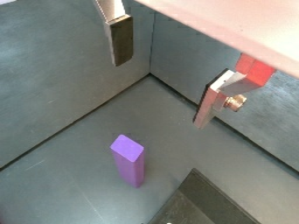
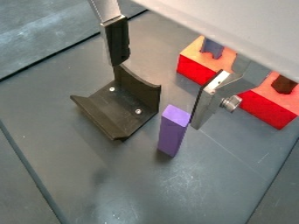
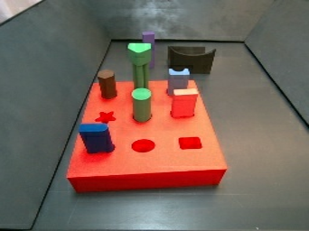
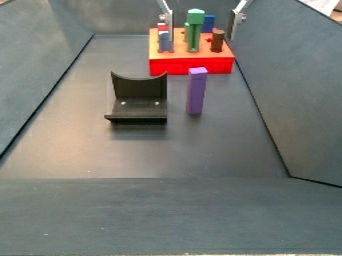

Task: Pick up the rectangle object. Move up. Move to above the board. Insert the rectangle object.
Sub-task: Pick up the rectangle object.

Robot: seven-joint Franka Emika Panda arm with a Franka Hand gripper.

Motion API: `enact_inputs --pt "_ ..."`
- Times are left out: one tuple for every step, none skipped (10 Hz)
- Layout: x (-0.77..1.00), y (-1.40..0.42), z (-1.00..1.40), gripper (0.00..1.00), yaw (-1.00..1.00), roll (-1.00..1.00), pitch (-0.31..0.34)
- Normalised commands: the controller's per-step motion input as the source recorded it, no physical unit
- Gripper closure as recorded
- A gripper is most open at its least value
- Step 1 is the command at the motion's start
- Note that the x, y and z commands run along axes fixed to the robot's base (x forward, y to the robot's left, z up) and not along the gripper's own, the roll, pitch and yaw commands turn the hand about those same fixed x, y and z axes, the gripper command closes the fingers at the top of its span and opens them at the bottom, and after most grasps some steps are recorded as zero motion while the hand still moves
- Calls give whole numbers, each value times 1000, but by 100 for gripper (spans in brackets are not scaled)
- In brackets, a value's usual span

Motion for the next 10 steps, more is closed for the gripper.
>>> enact_inputs --pt "0 -200 -91 0 -86 209 70" --pt "-51 0 -29 0 -1000 99 9" --pt "-37 0 -54 0 -1000 66 3" --pt "-14 0 -57 0 -1000 33 0" --pt "0 0 -57 0 -1000 24 0" --pt "0 0 -74 0 -1000 0 0" --pt "0 0 -89 0 -1000 0 0" --pt "0 -43 0 0 0 0 26" --pt "0 0 -46 0 0 0 0" --pt "0 0 -263 0 -1000 0 -10"
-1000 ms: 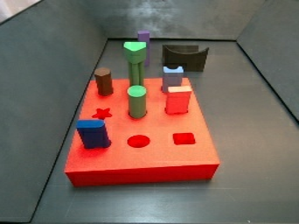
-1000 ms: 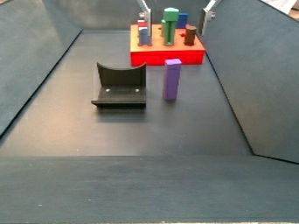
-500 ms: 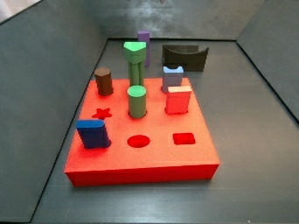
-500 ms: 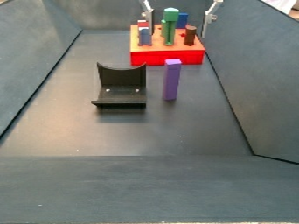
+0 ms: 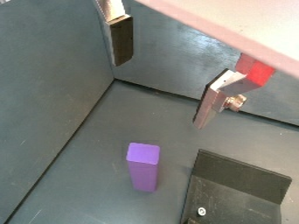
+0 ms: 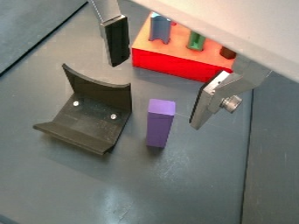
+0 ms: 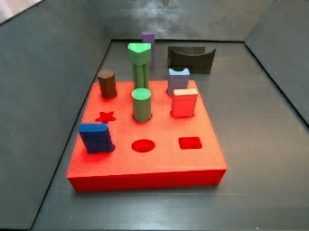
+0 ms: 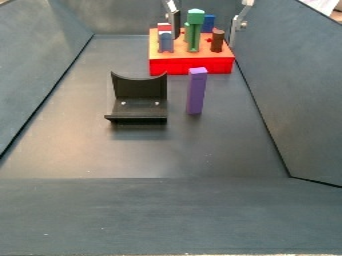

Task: Pick up the rectangle object. Move up. Move to above the board. Insert the rectangle object.
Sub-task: Pick up the rectangle object.

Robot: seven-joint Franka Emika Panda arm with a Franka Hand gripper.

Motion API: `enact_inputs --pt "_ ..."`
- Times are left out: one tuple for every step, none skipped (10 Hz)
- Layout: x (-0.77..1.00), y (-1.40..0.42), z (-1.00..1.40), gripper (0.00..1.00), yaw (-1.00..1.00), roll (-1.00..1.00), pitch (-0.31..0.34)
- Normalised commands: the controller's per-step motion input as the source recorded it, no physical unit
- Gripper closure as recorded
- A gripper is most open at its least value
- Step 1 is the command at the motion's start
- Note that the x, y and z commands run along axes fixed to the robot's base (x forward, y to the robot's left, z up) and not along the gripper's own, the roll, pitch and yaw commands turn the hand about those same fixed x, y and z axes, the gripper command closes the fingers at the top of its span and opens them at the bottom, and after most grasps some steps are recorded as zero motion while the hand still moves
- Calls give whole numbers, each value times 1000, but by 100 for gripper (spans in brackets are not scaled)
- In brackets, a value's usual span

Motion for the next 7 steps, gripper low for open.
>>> enact_inputs --pt "0 0 -266 0 -1000 0 -10" --pt "0 0 -269 0 -1000 0 -7" --pt "0 0 -277 0 -1000 0 -6" --pt "0 0 -274 0 -1000 0 -4" --pt "0 0 -271 0 -1000 0 0" --pt "0 -9 -149 0 -1000 -46 -43" --pt "0 -43 -111 0 -1000 -84 -80"
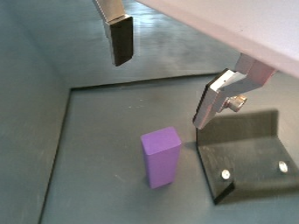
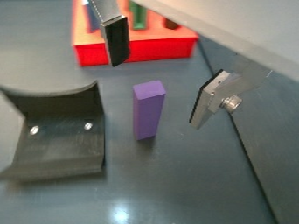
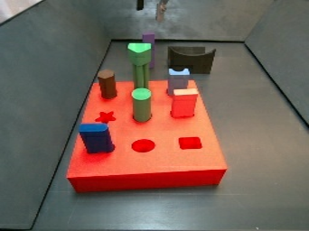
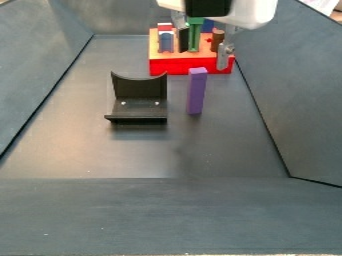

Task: Pick up the rectangle object. Move up. Move to above the board. Insert the rectangle object.
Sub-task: Pick up the rectangle object.

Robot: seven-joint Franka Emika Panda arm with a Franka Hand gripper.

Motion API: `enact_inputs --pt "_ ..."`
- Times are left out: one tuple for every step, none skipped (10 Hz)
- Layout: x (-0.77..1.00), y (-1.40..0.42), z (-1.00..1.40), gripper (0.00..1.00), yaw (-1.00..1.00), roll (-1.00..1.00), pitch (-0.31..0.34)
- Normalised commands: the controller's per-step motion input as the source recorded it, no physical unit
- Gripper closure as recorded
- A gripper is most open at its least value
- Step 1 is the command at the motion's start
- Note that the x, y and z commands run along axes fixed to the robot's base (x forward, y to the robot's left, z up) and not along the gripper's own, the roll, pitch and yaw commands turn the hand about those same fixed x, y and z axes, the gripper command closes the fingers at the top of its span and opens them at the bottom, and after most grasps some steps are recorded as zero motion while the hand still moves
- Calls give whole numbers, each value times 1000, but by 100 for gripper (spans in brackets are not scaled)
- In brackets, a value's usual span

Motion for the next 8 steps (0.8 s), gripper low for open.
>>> enact_inputs --pt "0 -49 -126 0 -1000 -63 -64" --pt "0 -49 -137 0 -1000 -59 -59" --pt "0 -51 -146 0 -1000 -59 -60" --pt "-6 -211 -369 0 -903 -50 -199" --pt "-49 -289 -454 0 -843 -36 -237" --pt "-103 -489 -623 0 -697 0 -291" --pt "0 -611 -689 0 -491 0 -311" --pt "200 -306 -409 0 -483 -151 -214"
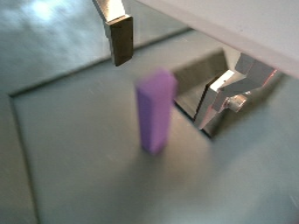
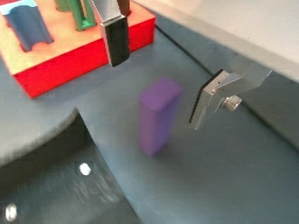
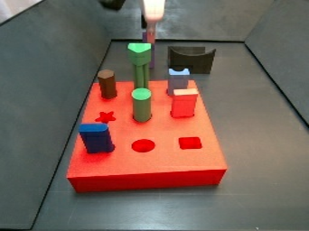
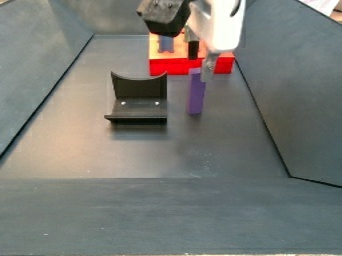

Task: Pick up the rectangle object. Move up. Move to above the board. Insert the rectangle object.
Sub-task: Pick up the rectangle object.

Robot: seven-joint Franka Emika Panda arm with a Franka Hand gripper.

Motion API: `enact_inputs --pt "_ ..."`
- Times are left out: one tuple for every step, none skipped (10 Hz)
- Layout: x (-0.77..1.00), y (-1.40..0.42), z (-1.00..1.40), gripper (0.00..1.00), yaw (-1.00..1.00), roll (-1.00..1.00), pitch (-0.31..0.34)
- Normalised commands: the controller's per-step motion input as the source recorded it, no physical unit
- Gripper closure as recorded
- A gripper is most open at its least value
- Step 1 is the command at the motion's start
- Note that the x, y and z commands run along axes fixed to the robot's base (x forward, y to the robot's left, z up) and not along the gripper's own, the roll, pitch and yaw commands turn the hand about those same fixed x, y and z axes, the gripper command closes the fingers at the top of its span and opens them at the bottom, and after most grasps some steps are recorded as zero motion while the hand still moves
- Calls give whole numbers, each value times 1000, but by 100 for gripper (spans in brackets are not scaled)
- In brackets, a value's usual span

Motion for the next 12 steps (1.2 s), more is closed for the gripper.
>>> enact_inputs --pt "0 0 -26 0 -43 -6 -109" --pt "-97 37 -120 0 -160 0 -21" --pt "-117 206 -151 0 -611 0 -11" --pt "0 83 -74 0 -200 -24 -51" --pt "46 29 -69 0 0 0 7" --pt "0 117 -149 0 86 36 11" --pt "0 111 -134 0 91 37 0" --pt "0 34 -29 0 57 1 0" --pt "0 0 0 0 26 0 0" --pt "0 20 0 0 14 0 0" --pt "0 0 0 100 0 0 0" --pt "0 0 0 100 0 11 0"
